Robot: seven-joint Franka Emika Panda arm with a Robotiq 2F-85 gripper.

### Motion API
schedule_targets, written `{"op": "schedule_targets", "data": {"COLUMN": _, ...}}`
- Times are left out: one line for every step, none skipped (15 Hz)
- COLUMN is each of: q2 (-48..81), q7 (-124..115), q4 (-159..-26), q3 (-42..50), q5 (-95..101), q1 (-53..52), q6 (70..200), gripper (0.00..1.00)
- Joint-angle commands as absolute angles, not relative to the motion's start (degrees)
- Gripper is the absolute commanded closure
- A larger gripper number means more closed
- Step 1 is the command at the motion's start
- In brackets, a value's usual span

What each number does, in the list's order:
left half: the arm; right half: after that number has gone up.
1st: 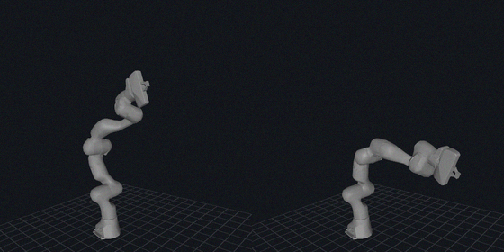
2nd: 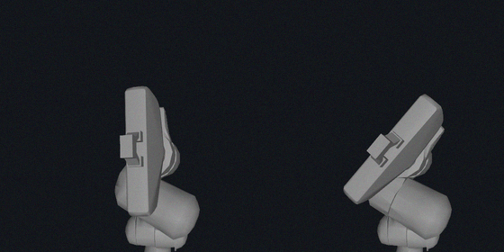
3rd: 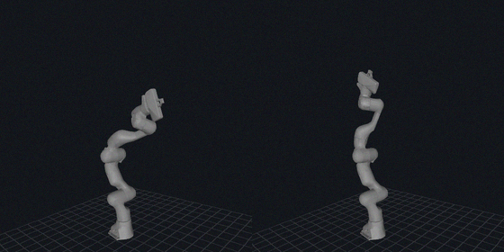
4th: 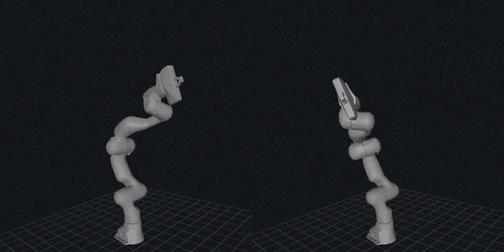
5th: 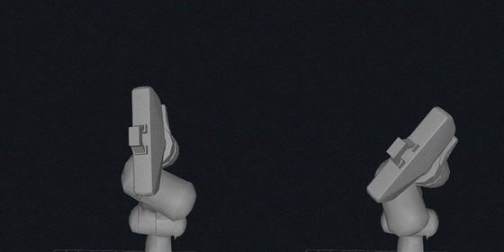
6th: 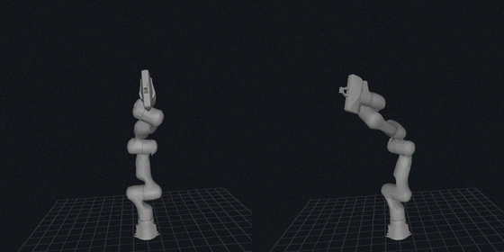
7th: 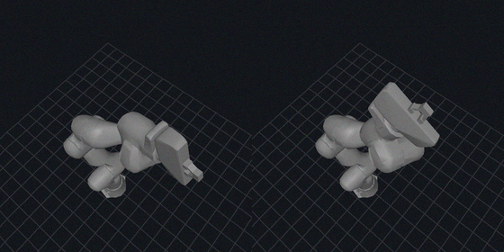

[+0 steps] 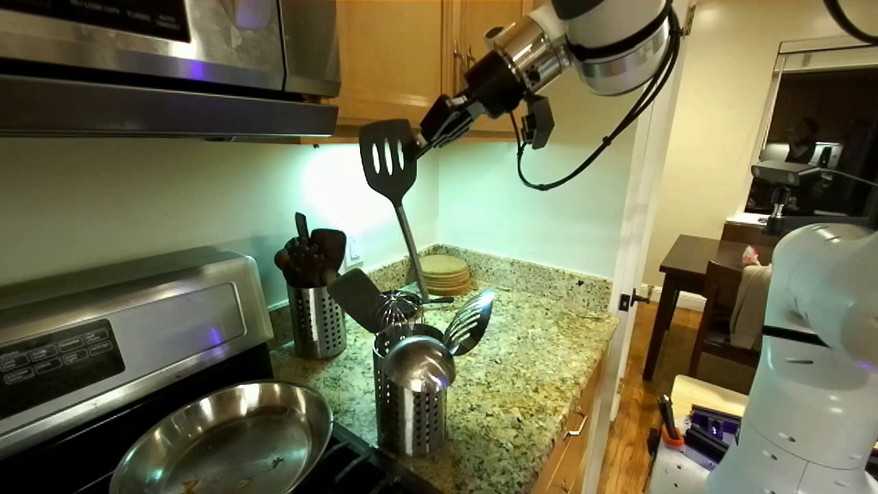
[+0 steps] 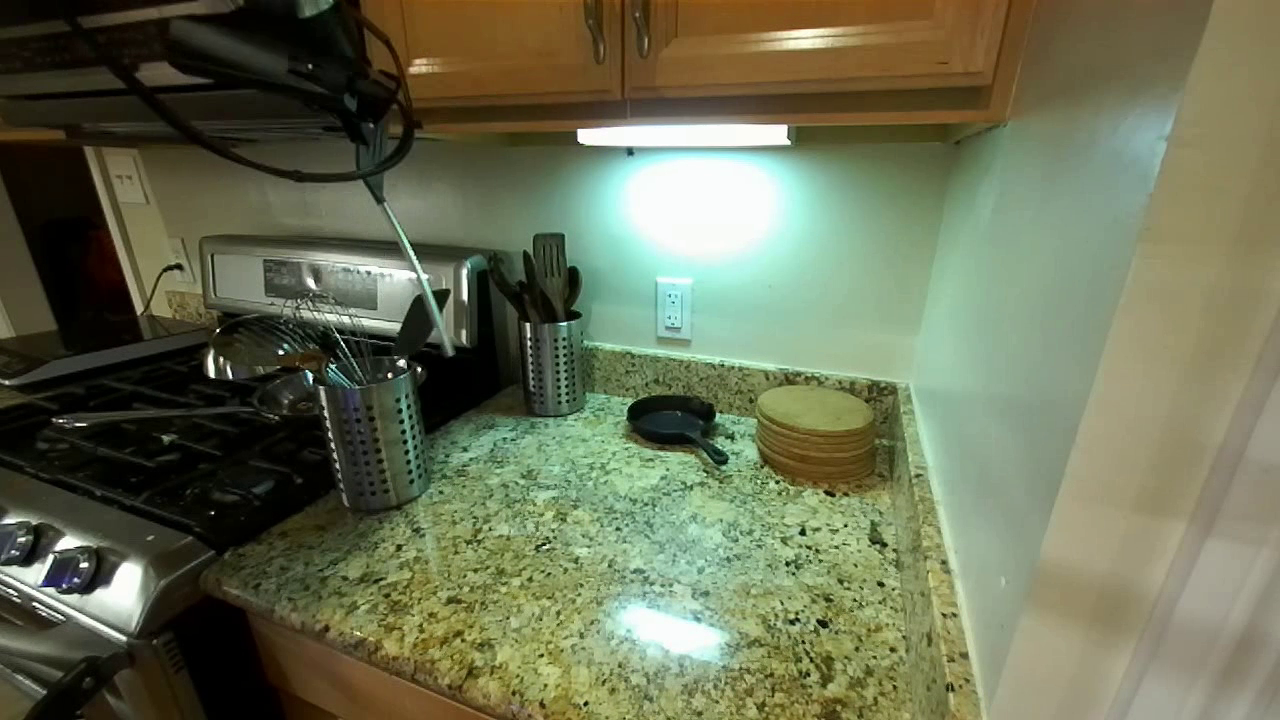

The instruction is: Put the spatula on the counter

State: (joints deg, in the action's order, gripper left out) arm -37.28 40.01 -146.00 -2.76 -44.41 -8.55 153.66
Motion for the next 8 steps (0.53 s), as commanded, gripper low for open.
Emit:
{"op": "schedule_targets", "data": {"q2": -42.0, "q7": 33.9, "q4": -147.2, "q3": -2.4, "q5": -37.2, "q1": -9.5, "q6": 156.8, "gripper": 0.91}}
{"op": "schedule_targets", "data": {"q2": -42.7, "q7": 32.3, "q4": -147.1, "q3": -2.2, "q5": -34.8, "q1": -9.4, "q6": 157.1, "gripper": 0.92}}
{"op": "schedule_targets", "data": {"q2": -43.2, "q7": 30.6, "q4": -147.1, "q3": -1.7, "q5": -32.5, "q1": -9.7, "q6": 157.2, "gripper": 0.92}}
{"op": "schedule_targets", "data": {"q2": -43.5, "q7": 28.8, "q4": -147.1, "q3": -1.2, "q5": -29.9, "q1": -9.8, "q6": 157.5, "gripper": 0.92}}
{"op": "schedule_targets", "data": {"q2": -43.4, "q7": 27.3, "q4": -147.2, "q3": 0.0, "q5": -27.8, "q1": -10.3, "q6": 157.4, "gripper": 0.92}}
{"op": "schedule_targets", "data": {"q2": -43.0, "q7": 25.8, "q4": -147.3, "q3": 1.4, "q5": -25.8, "q1": -11.0, "q6": 157.0, "gripper": 0.92}}
{"op": "schedule_targets", "data": {"q2": -42.3, "q7": 24.9, "q4": -147.5, "q3": 2.6, "q5": -24.5, "q1": -11.3, "q6": 157.2, "gripper": 0.91}}
{"op": "schedule_targets", "data": {"q2": -41.6, "q7": 24.3, "q4": -147.7, "q3": 3.9, "q5": -23.5, "q1": -11.7, "q6": 156.8, "gripper": 0.92}}
